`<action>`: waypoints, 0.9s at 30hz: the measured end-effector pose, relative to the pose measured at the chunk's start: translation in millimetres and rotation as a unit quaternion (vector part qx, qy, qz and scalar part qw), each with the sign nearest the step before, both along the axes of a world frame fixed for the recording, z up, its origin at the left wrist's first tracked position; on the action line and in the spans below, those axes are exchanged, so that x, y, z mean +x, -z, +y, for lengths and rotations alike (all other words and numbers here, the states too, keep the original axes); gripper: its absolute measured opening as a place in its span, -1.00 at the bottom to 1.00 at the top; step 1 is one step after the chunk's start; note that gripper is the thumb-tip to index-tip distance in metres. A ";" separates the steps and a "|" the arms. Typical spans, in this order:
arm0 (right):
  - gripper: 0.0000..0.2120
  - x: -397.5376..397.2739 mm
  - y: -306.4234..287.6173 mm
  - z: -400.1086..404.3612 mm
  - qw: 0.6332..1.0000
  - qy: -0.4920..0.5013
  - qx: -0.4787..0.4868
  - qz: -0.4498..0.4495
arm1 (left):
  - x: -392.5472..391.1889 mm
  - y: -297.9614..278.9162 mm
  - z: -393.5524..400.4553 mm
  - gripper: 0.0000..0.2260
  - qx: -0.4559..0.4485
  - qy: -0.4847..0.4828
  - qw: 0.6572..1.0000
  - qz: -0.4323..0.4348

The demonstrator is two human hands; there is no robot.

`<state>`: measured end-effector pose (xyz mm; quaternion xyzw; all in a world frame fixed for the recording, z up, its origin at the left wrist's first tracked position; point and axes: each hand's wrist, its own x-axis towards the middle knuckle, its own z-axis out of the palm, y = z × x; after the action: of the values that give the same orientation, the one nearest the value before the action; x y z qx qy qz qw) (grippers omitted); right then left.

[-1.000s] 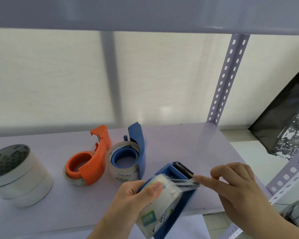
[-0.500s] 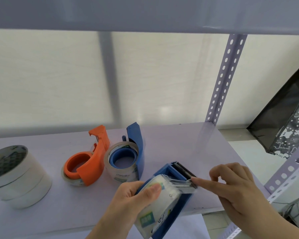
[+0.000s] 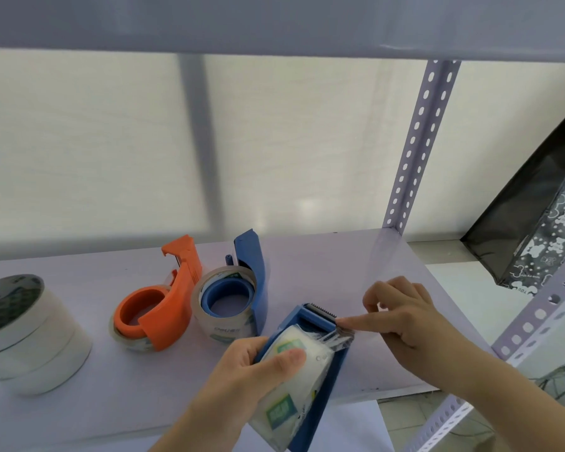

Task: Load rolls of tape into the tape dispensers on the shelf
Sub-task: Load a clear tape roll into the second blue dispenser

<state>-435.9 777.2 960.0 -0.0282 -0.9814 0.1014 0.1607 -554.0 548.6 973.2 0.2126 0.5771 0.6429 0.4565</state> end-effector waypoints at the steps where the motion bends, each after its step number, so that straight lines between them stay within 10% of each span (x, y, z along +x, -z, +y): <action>1: -0.29 -4.1 0.2 1.3 1.000 0.001 0.018 0.005 | -1.4 0.0 1.0 -0.32 -0.009 0.010 1.000 -0.003; 4: -0.39 -20.4 4.9 -2.6 1.000 -0.010 0.019 0.015 | -5.3 0.4 1.1 -0.37 -0.035 0.042 0.998 -0.009; 6: -0.48 -31.1 1.5 -9.2 0.983 0.022 -0.181 0.003 | -7.1 1.1 -0.7 -0.43 -0.044 0.052 0.998 -0.006; 9: -0.61 -35.5 -11.1 -3.0 0.829 0.086 -0.551 -0.029 | -6.4 5.1 -2.9 -0.49 -0.039 0.026 0.999 -0.006; 13: -0.68 -27.3 -22.1 5.7 0.662 0.095 -0.743 0.034 | -4.3 11.6 -1.0 -0.52 -0.019 -0.043 0.998 0.029; 17: -0.66 -17.9 -15.1 -2.7 0.510 0.081 -0.855 0.054 | -3.5 12.0 0.8 -0.46 -0.006 -0.072 0.996 0.054; 24: -0.30 -4.4 -6.6 -12.6 0.437 0.078 -0.890 0.108 | -4.1 10.9 0.6 -0.55 0.001 -0.054 0.993 0.102; 27: -0.44 -5.1 -9.0 -15.1 0.390 0.084 -0.915 0.061 | -4.6 9.2 0.3 -0.67 -0.001 -0.043 0.992 0.116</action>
<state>-441.0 762.1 969.0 -0.2346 -0.2782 0.9254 0.1055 -558.6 548.9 964.0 0.2601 0.6353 0.6327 0.3583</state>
